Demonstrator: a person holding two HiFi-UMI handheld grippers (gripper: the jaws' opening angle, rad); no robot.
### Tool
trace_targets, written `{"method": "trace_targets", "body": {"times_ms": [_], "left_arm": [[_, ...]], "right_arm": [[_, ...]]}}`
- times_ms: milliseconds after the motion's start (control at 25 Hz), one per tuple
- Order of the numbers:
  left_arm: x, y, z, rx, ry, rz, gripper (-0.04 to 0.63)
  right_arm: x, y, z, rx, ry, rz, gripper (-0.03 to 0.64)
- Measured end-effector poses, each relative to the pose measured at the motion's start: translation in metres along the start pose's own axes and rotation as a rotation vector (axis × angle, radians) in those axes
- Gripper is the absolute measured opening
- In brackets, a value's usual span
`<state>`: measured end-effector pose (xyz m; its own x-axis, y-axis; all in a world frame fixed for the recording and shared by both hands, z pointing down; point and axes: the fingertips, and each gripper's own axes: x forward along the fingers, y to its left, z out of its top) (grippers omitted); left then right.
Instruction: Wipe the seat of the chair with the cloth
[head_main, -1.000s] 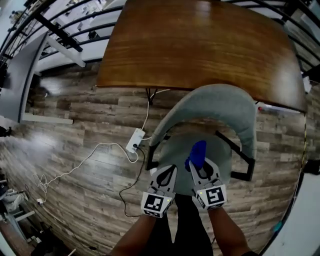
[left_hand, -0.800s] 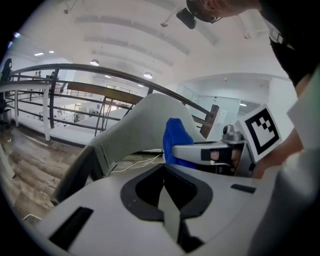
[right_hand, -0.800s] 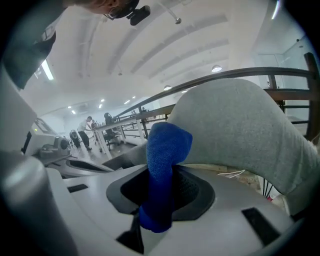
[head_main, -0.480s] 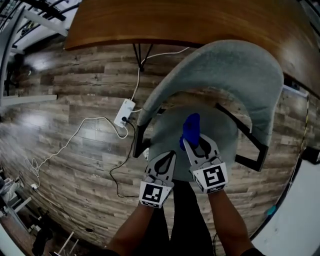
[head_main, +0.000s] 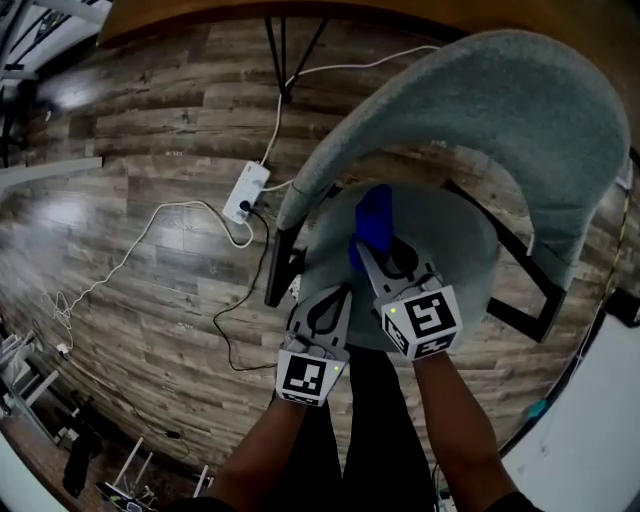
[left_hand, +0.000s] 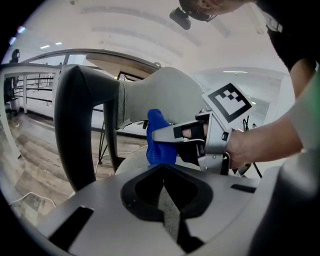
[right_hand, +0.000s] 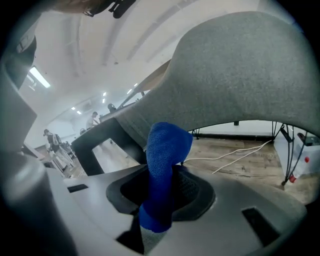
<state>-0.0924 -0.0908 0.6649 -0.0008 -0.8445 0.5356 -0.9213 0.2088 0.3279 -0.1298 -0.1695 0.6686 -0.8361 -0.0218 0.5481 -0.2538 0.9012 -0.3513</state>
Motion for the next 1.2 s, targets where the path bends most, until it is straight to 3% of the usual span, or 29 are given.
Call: {"method": "trace_targets", "body": {"times_ms": [760,1200], "left_arm": [[0.003,0.021,-0.027,0.016,0.064,0.016,0.008],[0.02,0.013,-0.024,0.016,0.077,0.017,0.008]], "right_arm": [[0.065,-0.003,-0.05,0.181,0.153,0.055,0.11],[0.062,-0.021,-0.055,0.188,0.183,0.021,0.109]]}}
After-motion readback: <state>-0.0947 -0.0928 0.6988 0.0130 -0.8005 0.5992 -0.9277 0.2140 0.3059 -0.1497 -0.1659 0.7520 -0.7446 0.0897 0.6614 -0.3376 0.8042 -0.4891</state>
